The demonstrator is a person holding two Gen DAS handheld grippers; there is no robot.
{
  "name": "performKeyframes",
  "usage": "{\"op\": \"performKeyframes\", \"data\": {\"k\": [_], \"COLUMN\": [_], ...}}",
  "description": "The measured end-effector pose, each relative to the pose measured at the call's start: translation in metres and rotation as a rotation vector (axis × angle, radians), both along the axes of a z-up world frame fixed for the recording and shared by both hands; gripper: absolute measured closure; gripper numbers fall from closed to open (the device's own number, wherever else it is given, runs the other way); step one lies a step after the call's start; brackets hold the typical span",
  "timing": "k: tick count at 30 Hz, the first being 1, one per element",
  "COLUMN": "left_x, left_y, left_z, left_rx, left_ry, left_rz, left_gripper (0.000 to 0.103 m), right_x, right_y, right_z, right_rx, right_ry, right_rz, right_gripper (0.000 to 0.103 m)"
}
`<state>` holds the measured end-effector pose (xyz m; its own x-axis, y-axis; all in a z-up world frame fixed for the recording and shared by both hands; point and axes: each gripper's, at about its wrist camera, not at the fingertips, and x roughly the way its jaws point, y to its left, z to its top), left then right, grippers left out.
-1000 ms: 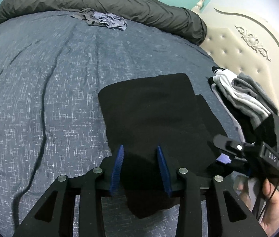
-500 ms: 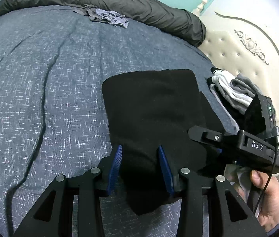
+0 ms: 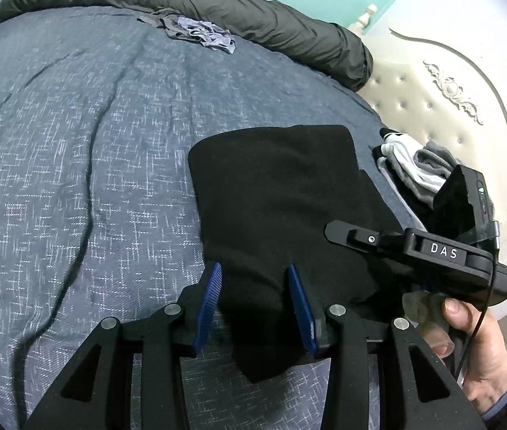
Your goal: Fold clothes
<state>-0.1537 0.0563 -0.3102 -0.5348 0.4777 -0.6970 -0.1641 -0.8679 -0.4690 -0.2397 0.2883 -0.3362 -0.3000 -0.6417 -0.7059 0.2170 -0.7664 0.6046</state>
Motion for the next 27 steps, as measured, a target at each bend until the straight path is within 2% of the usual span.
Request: {"op": "performKeyframes", "data": {"k": [1, 4, 10, 15, 18, 22, 25, 27], "left_x": [0.0, 0.0, 0.004, 0.006, 0.005, 0.004, 0.004, 0.004], "left_y": [0.0, 0.0, 0.004, 0.009, 0.013, 0.016, 0.017, 0.019], "left_z": [0.001, 0.006, 0.017, 0.021, 0.02, 0.017, 0.014, 0.012], "left_rx": [0.001, 0.008, 0.038, 0.037, 0.032, 0.024, 0.019, 0.012], "left_ry": [0.003, 0.013, 0.037, 0.044, 0.036, 0.031, 0.023, 0.018], "left_rz": [-0.001, -0.002, -0.014, -0.031, -0.038, -0.045, -0.051, -0.059], "left_gripper": [0.06, 0.06, 0.06, 0.06, 0.06, 0.06, 0.06, 0.06], "right_x": [0.001, 0.006, 0.012, 0.009, -0.002, -0.007, -0.007, -0.006], "right_y": [0.0, 0.0, -0.002, 0.025, 0.052, 0.074, 0.091, 0.097], "right_z": [0.004, 0.023, 0.074, 0.113, 0.104, 0.06, 0.026, 0.017], "right_rx": [0.004, 0.024, 0.119, 0.212, 0.288, 0.364, 0.374, 0.344], "right_ry": [0.016, 0.076, 0.214, 0.299, 0.277, 0.203, 0.156, 0.147], "right_rz": [0.005, 0.023, 0.061, 0.056, 0.025, -0.008, -0.057, -0.078], "right_gripper": [0.08, 0.084, 0.086, 0.086, 0.086, 0.086, 0.085, 0.083]}}
